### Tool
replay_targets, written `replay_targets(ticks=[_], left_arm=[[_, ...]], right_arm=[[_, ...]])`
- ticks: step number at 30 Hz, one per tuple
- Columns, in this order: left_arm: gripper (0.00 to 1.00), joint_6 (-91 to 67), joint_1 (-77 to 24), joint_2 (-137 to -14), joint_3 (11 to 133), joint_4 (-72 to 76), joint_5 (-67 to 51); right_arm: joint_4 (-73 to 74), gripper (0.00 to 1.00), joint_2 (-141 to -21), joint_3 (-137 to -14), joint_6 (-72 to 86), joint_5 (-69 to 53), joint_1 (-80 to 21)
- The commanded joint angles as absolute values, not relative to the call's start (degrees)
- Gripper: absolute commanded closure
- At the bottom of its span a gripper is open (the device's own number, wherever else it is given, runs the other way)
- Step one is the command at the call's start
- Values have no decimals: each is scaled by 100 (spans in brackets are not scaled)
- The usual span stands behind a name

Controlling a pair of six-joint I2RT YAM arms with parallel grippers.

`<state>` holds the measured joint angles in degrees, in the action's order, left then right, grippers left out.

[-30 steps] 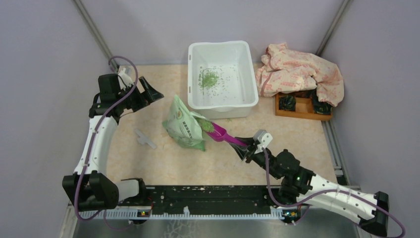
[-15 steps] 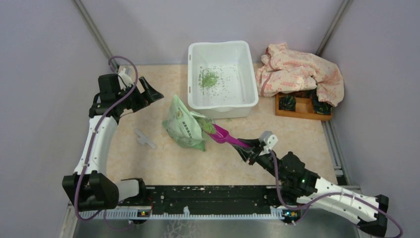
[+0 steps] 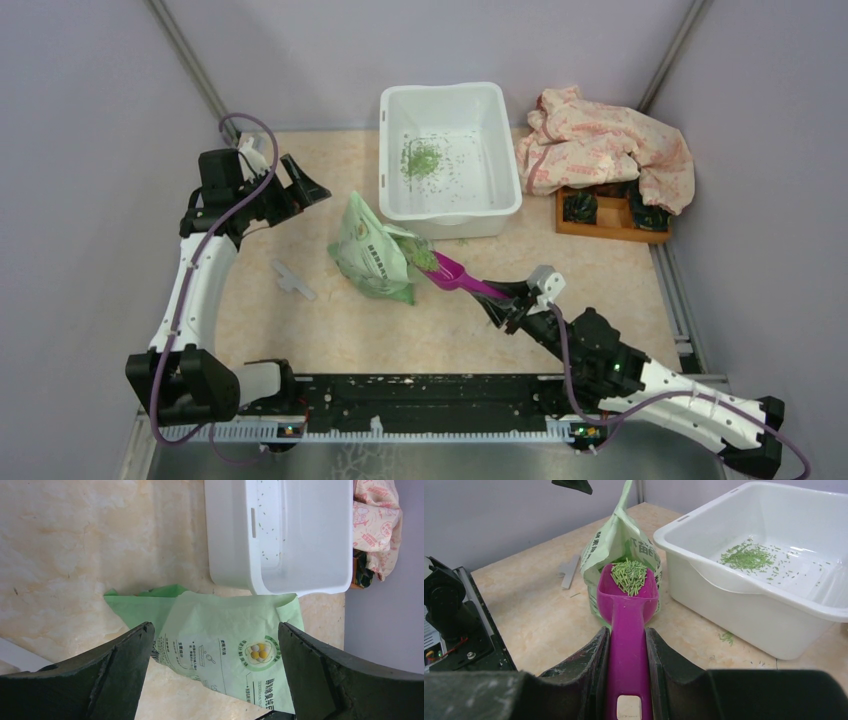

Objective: Fill the litter box with clean litter
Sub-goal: 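Scoop the cat litter from the cat litter bag.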

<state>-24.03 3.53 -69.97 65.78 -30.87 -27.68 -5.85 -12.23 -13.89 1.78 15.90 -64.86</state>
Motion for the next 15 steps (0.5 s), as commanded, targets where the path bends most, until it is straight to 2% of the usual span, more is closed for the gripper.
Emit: replay_targets(ticks=[1,15], left_arm=[[2,-2435,336,-6964,6729,-3008,-2852],[2,-2444,341,-6972,6675,-2961,-2877]], right_arm=[[-949,100,-1305,-1734,182,1455,-6565],[-1151,100,-1599,-2157,27,1373,-6565]])
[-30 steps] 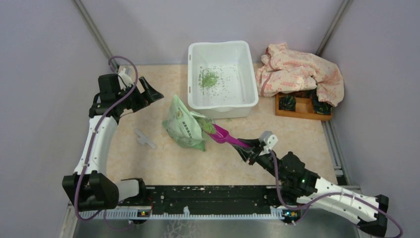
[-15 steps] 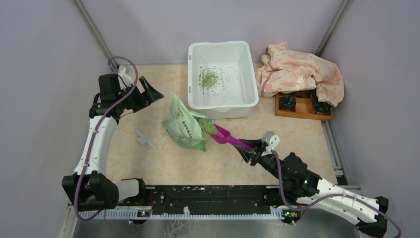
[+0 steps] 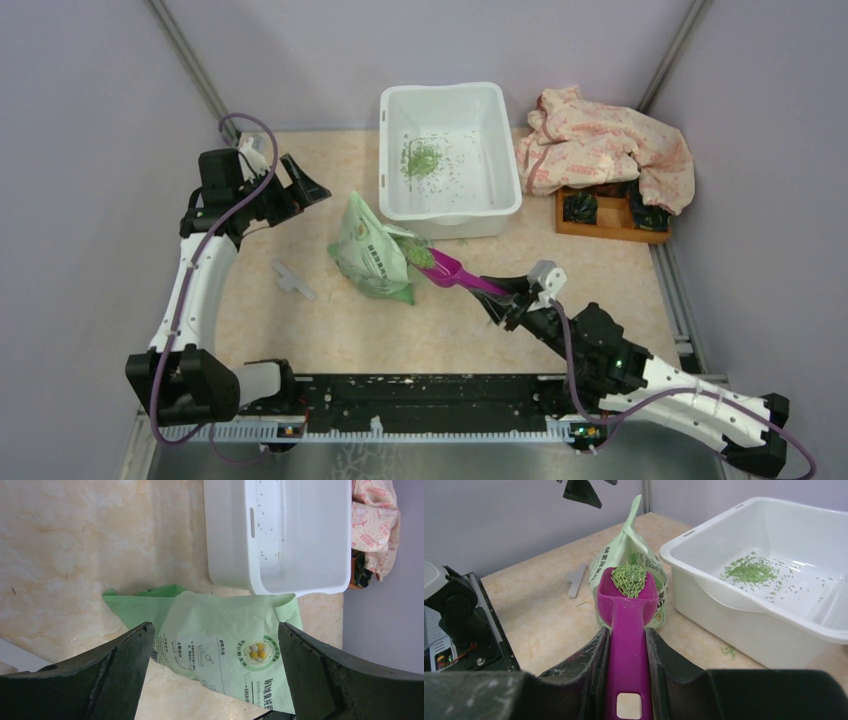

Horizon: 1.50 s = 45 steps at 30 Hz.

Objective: Fill the litter box with clean litter
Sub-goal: 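Scoop the cat litter from the cat litter bag, then pour the cat litter into the litter box.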

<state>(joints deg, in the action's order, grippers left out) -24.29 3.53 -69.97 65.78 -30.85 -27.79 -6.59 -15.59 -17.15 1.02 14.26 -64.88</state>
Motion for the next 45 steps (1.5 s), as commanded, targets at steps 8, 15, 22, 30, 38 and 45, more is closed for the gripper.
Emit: replay_targets(ticks=[8,15,22,30,38,45], left_arm=[[2,-2426,333,-6986,6669,-2927,-2877],[1,-2476,328,-6999,6607,-2846,-2967],[2,-2470,329,-6979,6568,-2795,-3076],[2,-2420,325,-6908,6404,-2684,-3206],[2,-2408,334,-6880,6365,-2597,-3363],[2,-2428,335,-6881,6357,-2540,-3463]], right_arm=[[-1176,100,-1740,-2453,-204,1327,-6565],[-1387,100,-2032,-2724,-502,1546,-6566],[-1765,100,-2627,-2998,-798,1885,-6566],[-2093,100,-3420,-3413,-1027,1999,-6348],[-2116,100,-4168,-3830,-692,1234,-5060],[-1922,100,-5550,-4678,-163,254,-3676]])
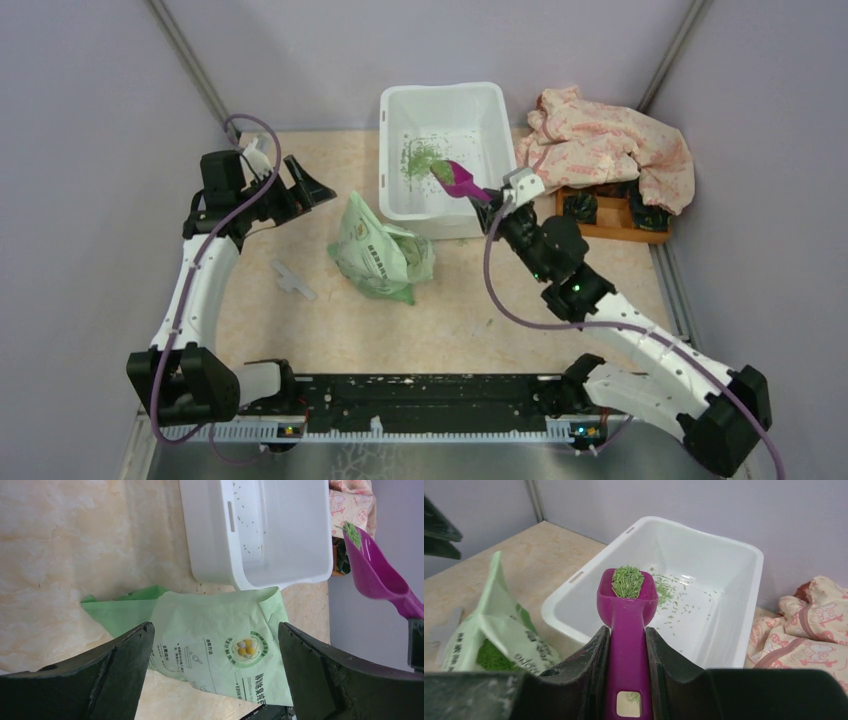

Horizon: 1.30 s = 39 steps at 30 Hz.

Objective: Fill the litter box with clean litter
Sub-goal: 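Pour the cat litter into the litter box, then scoop the cat litter from the cat litter bag.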

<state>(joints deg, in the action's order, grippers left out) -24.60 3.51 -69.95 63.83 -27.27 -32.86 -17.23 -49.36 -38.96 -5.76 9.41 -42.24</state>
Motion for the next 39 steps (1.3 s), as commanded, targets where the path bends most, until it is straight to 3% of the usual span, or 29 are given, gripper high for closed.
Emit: replay_targets(ticks=[1,10,16,26,33,39], left_arm=[[2,-2426,341,-6880,6358,-2535,-3472],[2,-2409,337,-6897,6369,-2545,-3522],[1,-2369,342,-6881,6363,-2584,-3492],[2,-2382,339,-6891,6378,-2617,-3437],[2,-2349,337,-6869,6407,-2697,-3343],[2,-2270,335,-6934,6525,-2772,-3132]], right_arm=[[-1757,100,-5795,-4920,-159,212,-3572],[1098,100,-8300,-7954,-119,-129,-2951],[3420,100,-9781,-10149,-404,344,-2935],[2944,100,-8926,-9461,-394,132,-2935],[2160,100,-6707,-7881,-61,-637,-3049],[2940,100,-5580,-7363,276,-1777,-3075]])
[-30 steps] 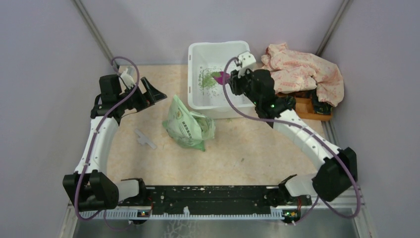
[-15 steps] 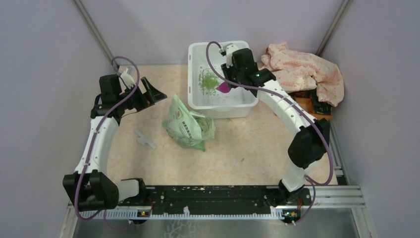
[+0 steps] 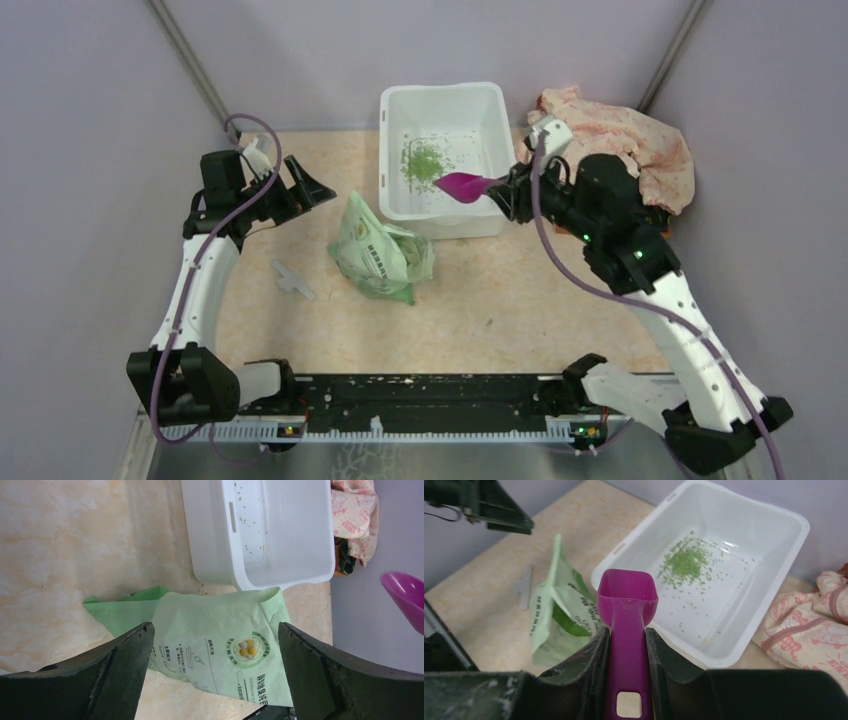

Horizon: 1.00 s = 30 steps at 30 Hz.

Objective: Fill the litter box with clean litter
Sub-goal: 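Scoop the cat litter from the cat litter bag.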

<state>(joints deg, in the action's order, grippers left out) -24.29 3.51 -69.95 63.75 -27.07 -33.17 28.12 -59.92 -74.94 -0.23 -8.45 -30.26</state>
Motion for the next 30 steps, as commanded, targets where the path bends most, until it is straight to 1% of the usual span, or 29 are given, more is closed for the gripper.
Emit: replay_targets(ticks=[1,4,8,10,16,19,23,25,27,30], left_arm=[[2,-2246,339,-6944,6591,-2796,-3085],[2,-2254,339,-6967,6736,-2819,-3018],[2,-2346,343,-7000,6864,-2803,-2927],[2,-2400,355,-7017,6873,-2794,-2949],[2,-2469,372,-6803,6788,-2724,-2982],[2,-2474,370,-6553,6586,-2396,-3394],[2,-2677,301,-6186,6164,-1434,-4802],[2,-2763,155,-5993,5995,-987,-5258],[2,-2646,-131,-5835,5938,-800,-5360],[1,-2448,-651,-5809,5987,-793,-5167]], right_arm=[[3103,100,-5474,-7369,288,-1991,-3087],[3625,100,-5290,-7459,231,-2413,-3195],[4106,100,-5277,-7575,85,-2364,-3470],[4210,100,-5341,-7562,30,-2224,-3677],[3955,100,-5568,-7286,-142,-1204,-4351],[3716,100,-5761,-7177,-141,-993,-4455],[3506,100,-5988,-7140,-211,-745,-4580],[3466,100,-6081,-7185,-236,-677,-4597],[3423,100,-6163,-7257,-258,-669,-4598],[3398,100,-6385,-7401,-310,-680,-4597]])
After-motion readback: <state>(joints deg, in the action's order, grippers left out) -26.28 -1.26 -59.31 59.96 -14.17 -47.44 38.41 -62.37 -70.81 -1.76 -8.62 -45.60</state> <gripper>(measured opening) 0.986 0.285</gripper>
